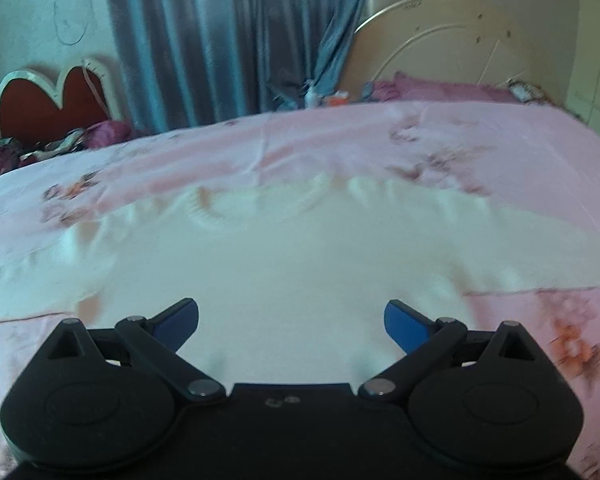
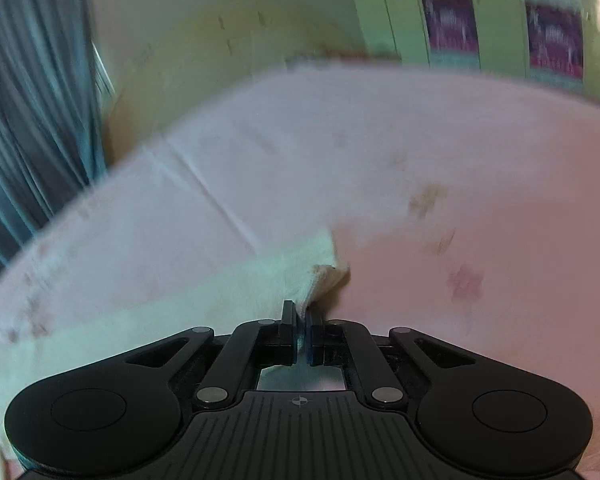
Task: Fold small clothes
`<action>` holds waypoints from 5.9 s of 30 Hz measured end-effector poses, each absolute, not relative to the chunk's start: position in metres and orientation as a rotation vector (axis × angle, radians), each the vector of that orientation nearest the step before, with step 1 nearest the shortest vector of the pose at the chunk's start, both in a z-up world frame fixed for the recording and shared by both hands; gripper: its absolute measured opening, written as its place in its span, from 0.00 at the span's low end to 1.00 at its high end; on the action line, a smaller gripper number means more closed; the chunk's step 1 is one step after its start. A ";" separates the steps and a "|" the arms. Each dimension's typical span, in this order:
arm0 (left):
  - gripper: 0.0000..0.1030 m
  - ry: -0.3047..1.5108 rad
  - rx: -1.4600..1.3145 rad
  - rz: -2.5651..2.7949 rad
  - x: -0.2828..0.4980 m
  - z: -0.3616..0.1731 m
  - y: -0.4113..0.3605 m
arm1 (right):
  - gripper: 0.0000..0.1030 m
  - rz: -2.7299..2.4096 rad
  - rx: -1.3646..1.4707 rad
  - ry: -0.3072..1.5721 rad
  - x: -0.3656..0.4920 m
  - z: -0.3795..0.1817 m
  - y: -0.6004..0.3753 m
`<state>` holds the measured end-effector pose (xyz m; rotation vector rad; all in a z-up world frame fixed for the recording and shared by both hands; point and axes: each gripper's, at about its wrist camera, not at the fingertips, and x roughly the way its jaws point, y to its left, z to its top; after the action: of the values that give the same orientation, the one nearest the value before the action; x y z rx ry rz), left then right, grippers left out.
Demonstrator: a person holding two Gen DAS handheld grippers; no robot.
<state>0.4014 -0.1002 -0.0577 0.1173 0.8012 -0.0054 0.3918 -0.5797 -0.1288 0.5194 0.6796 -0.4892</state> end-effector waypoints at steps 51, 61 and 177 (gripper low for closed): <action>0.68 0.805 -0.237 -0.069 0.398 -0.071 0.122 | 0.76 0.357 0.049 0.709 0.445 -0.100 -0.110; 0.38 0.921 -0.390 -0.267 0.464 -0.111 0.054 | 0.46 0.112 0.220 0.794 0.414 -0.108 -0.240; 0.42 0.759 -0.063 0.002 0.511 -0.118 0.091 | 0.11 0.049 0.196 0.797 0.574 -0.128 -0.288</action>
<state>0.5111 0.0912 -0.1179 -0.0633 0.7589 0.0020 0.5742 -0.2876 -0.1283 0.1960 0.7974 0.0494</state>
